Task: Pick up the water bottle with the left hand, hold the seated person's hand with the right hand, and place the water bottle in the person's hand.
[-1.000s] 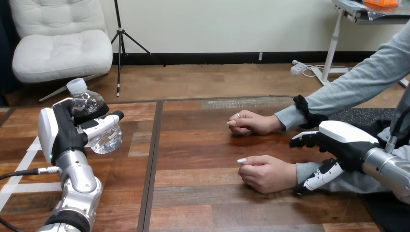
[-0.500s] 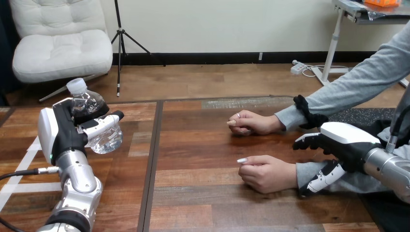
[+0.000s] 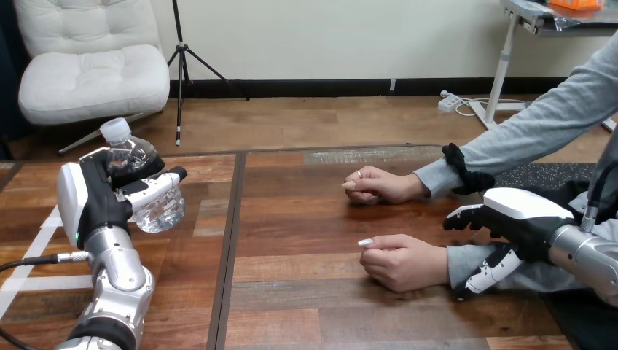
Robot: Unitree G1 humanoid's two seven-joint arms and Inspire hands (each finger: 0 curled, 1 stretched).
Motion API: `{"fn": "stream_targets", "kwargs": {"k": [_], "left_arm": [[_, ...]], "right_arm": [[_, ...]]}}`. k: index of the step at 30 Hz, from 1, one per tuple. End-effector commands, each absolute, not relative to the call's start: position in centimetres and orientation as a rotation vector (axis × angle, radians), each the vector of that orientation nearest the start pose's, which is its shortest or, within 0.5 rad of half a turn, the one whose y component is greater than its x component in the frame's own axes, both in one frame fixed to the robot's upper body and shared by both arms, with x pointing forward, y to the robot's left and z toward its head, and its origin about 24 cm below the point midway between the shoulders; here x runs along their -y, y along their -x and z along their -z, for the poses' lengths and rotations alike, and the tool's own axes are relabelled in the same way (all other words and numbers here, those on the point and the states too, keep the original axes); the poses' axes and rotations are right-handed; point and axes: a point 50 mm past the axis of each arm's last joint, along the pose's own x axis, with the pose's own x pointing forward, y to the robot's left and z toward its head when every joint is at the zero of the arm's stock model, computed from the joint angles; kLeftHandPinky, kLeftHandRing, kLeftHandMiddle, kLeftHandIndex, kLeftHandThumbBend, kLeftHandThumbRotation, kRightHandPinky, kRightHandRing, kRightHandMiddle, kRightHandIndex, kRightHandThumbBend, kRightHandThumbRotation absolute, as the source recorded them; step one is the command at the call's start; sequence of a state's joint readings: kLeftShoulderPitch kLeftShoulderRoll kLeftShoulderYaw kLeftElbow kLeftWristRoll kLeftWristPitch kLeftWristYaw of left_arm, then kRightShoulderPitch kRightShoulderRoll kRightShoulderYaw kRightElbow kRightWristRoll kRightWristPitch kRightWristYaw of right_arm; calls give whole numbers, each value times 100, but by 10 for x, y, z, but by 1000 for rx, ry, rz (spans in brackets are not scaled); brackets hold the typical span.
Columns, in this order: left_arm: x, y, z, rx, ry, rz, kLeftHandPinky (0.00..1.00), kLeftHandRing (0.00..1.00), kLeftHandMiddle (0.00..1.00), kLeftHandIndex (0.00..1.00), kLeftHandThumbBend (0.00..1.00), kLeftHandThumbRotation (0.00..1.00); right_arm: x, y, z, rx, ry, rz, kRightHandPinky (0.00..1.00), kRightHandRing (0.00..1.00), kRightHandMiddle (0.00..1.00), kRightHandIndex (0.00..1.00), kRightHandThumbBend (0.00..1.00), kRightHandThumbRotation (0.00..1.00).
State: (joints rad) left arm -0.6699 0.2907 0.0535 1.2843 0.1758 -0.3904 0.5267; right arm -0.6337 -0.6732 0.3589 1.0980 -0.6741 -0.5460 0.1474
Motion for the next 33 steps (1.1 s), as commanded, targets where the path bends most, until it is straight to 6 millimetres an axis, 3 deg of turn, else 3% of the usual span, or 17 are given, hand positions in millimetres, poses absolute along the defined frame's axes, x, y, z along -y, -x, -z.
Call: {"fn": "stream_targets", "kwargs": {"k": [1, 18, 27, 33], "left_arm": [[-235, -354, -52, 14, -438, -511, 23, 29, 35, 47, 77, 0], [-235, -354, -52, 17, -439, -511, 25, 30, 35, 47, 77, 0], [-235, -354, -53, 18, -437, -510, 22, 27, 33, 46, 77, 0], [-235, -354, -53, 15, -440, -508, 21, 26, 32, 46, 77, 0]], "right_arm": [[269, -345, -69, -138, 1412, -476, 73, 83, 84, 82, 100, 34], [265, -346, -60, -197, 1412, -504, 72, 84, 85, 82, 100, 37], [262, -344, -54, -210, 1406, -514, 71, 82, 84, 81, 100, 44], [261, -344, -51, -218, 1403, -515, 69, 81, 83, 81, 100, 43]]}}
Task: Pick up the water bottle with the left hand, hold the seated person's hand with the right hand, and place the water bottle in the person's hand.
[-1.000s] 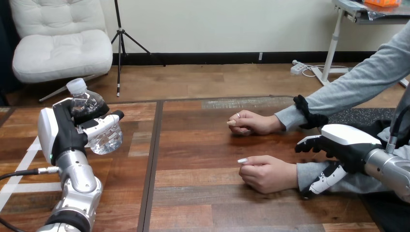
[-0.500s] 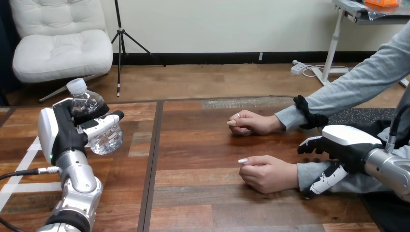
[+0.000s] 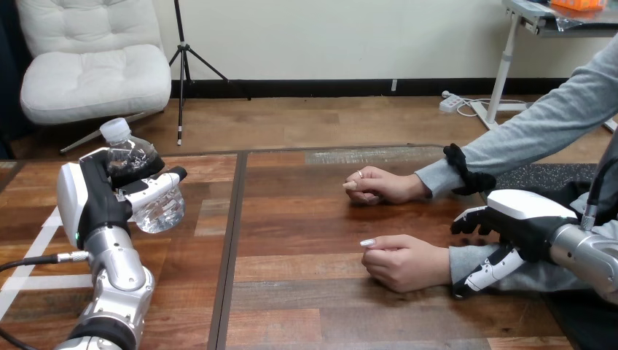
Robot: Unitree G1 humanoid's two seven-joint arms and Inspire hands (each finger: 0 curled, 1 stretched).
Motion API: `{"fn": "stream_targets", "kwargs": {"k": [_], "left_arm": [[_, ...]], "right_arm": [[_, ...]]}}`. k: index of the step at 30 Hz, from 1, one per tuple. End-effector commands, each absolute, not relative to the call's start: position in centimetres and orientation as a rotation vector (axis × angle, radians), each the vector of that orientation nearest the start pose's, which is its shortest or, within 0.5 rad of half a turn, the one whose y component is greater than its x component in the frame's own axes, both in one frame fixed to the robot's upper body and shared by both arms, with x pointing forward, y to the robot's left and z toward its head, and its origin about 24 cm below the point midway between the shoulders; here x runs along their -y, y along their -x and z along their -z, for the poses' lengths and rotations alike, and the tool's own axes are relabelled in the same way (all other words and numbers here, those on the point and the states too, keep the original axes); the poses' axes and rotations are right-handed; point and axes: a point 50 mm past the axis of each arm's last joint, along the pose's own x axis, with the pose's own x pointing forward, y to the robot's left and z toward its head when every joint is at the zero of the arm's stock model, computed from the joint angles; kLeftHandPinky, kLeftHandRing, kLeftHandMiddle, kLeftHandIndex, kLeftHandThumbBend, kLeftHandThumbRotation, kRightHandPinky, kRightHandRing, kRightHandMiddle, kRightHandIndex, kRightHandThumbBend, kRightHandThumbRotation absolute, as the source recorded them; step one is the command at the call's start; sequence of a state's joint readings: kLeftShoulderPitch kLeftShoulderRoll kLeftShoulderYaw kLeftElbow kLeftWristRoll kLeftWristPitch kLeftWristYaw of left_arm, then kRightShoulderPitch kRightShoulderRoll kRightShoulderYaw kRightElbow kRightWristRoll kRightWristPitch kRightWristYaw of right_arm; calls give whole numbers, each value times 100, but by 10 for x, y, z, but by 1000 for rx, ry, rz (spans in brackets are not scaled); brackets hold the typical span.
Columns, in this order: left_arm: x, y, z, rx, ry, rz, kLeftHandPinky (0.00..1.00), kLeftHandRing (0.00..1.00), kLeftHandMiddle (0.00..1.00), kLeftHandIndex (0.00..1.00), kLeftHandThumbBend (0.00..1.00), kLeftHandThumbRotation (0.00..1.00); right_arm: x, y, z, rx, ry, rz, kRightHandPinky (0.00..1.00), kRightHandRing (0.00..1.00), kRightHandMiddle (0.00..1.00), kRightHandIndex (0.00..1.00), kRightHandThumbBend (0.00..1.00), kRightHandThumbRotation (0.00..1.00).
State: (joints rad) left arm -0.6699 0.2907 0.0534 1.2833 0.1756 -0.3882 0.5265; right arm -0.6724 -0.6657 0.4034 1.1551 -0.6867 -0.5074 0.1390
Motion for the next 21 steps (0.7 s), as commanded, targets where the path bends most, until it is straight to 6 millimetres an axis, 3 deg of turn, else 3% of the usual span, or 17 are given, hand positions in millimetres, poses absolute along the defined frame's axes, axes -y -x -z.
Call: {"fn": "stream_targets", "kwargs": {"k": [1, 21], "left_arm": [[-235, -354, -53, 15, -440, -509, 21, 26, 32, 46, 77, 0], [-234, -355, -53, 14, -441, -509, 25, 30, 36, 47, 77, 0]], "right_arm": [[261, -344, -51, -217, 1405, -516, 68, 81, 83, 81, 100, 42], [253, -340, -42, -202, 1345, -527, 64, 75, 77, 77, 100, 37]]}}
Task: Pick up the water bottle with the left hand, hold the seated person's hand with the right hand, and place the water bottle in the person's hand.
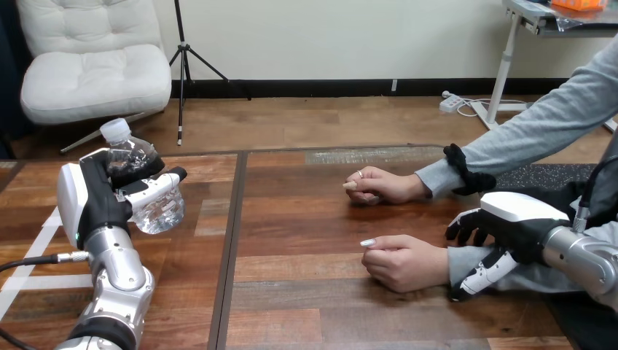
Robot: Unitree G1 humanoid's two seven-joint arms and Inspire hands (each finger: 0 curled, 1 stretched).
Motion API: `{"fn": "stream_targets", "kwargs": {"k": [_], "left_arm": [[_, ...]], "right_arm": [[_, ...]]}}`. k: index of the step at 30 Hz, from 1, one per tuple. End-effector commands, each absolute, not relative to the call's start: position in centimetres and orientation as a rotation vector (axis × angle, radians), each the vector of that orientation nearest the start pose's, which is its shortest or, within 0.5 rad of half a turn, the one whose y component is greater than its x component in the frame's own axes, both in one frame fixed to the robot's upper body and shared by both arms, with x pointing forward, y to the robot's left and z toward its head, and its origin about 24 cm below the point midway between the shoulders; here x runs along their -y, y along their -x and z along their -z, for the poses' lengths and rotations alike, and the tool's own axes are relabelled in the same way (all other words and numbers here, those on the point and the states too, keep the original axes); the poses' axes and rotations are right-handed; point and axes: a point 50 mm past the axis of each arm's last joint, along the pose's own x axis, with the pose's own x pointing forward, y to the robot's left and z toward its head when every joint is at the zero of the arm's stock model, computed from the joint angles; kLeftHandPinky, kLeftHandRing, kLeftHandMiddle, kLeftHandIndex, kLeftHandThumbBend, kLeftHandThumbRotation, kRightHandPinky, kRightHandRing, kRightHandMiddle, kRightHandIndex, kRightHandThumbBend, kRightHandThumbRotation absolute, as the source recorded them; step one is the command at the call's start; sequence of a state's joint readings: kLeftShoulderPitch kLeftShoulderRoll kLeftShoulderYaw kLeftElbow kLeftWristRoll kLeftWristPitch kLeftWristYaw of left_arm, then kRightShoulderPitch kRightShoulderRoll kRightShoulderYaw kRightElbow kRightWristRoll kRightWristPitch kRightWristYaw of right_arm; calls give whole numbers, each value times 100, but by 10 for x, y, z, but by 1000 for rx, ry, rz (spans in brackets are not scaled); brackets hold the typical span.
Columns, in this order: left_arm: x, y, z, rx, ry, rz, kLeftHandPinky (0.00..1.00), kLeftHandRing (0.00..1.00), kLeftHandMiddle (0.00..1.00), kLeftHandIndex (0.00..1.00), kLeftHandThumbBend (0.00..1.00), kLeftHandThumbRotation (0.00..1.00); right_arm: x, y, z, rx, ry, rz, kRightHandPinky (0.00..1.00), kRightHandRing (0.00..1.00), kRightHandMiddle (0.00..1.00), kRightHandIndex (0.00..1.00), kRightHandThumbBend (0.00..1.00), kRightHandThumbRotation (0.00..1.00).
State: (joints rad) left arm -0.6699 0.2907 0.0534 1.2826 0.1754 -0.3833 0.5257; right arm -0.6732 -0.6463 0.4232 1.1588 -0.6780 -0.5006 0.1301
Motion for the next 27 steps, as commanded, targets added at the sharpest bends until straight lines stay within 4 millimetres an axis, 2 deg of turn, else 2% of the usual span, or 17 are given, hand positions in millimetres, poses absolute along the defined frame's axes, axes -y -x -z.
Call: {"fn": "stream_targets", "kwargs": {"k": [1, 15, 27], "left_arm": [[-234, -355, -53, 14, -440, -509, 25, 30, 36, 47, 77, 0], [-232, -356, -55, 24, -439, -508, 22, 27, 33, 47, 77, 0], [-234, -355, -53, 13, -435, -506, 23, 29, 36, 48, 77, 0]], "right_arm": [[252, -340, -41, -200, 1338, -527, 64, 75, 77, 76, 100, 36], [248, -340, -38, -211, 1321, -543, 64, 74, 75, 74, 100, 30], [245, -340, -38, -212, 1286, -561, 63, 72, 73, 72, 100, 23]]}}
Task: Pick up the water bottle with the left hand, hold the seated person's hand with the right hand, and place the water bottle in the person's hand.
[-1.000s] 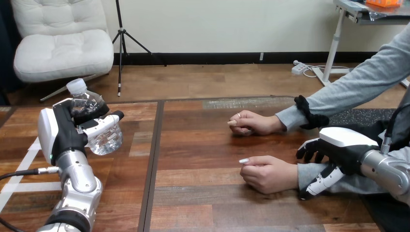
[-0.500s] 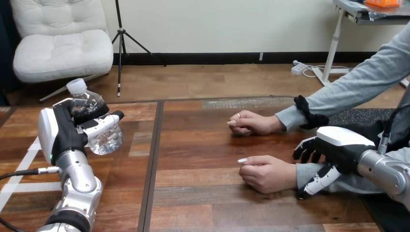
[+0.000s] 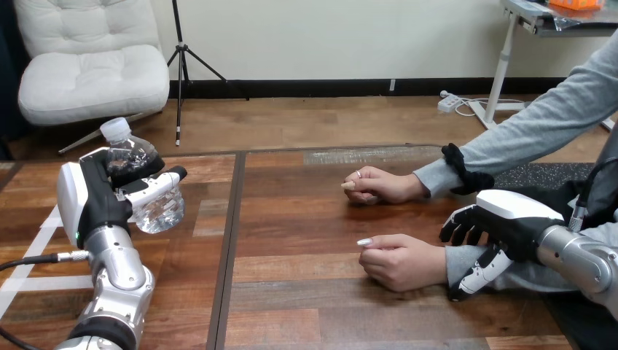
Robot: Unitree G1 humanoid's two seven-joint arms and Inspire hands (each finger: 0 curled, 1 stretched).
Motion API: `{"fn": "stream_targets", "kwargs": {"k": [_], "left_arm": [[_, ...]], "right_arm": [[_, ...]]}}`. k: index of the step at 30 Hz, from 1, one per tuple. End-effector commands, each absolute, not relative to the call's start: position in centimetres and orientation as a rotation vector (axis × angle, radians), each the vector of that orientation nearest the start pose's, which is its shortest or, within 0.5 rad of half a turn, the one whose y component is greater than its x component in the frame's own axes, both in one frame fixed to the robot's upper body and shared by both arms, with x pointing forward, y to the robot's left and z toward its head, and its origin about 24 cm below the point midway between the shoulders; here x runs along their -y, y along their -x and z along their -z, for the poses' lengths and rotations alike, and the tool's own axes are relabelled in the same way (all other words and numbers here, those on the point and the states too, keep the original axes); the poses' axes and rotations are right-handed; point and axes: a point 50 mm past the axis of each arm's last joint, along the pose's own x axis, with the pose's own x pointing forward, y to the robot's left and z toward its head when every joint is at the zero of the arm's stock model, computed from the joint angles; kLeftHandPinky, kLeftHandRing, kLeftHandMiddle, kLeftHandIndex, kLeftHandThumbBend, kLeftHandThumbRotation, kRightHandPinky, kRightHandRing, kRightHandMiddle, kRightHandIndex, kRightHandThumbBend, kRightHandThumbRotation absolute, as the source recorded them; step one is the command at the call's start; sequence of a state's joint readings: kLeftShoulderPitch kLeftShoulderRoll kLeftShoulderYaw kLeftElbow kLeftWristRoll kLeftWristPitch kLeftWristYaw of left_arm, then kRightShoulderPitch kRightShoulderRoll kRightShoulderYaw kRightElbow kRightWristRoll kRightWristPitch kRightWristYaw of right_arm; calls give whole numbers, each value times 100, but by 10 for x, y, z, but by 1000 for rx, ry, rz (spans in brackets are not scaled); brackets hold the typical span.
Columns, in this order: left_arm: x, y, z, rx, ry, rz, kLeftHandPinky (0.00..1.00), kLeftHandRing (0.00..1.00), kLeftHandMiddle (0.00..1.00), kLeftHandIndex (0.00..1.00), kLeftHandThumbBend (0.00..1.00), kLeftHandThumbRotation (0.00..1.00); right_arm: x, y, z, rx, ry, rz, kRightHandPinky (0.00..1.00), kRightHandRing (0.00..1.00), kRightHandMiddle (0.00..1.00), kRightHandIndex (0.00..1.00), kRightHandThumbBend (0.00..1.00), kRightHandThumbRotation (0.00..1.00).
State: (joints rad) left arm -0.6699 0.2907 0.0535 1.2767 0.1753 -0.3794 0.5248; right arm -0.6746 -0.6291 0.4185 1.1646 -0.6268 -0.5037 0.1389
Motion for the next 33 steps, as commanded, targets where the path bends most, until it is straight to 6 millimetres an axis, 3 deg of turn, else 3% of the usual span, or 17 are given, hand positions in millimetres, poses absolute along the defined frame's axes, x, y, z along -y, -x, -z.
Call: {"fn": "stream_targets", "kwargs": {"k": [1, 12, 22, 33], "left_arm": [[-234, -355, -53, 12, -435, -507, 23, 29, 36, 48, 77, 0], [-234, -355, -54, 10, -432, -508, 23, 28, 34, 48, 77, 0], [-234, -356, -54, 11, -429, -507, 30, 36, 41, 48, 77, 0], [-234, -356, -54, 12, -428, -506, 30, 35, 40, 48, 77, 0]], "right_arm": [[245, -340, -37, -215, 1281, -563, 63, 72, 73, 72, 100, 23], [243, -341, -37, -239, 1254, -572, 62, 67, 70, 68, 97, 16], [241, -341, -36, -260, 1236, -581, 57, 60, 65, 64, 93, 8], [240, -342, -37, -260, 1234, -589, 53, 55, 61, 62, 92, 4]]}}
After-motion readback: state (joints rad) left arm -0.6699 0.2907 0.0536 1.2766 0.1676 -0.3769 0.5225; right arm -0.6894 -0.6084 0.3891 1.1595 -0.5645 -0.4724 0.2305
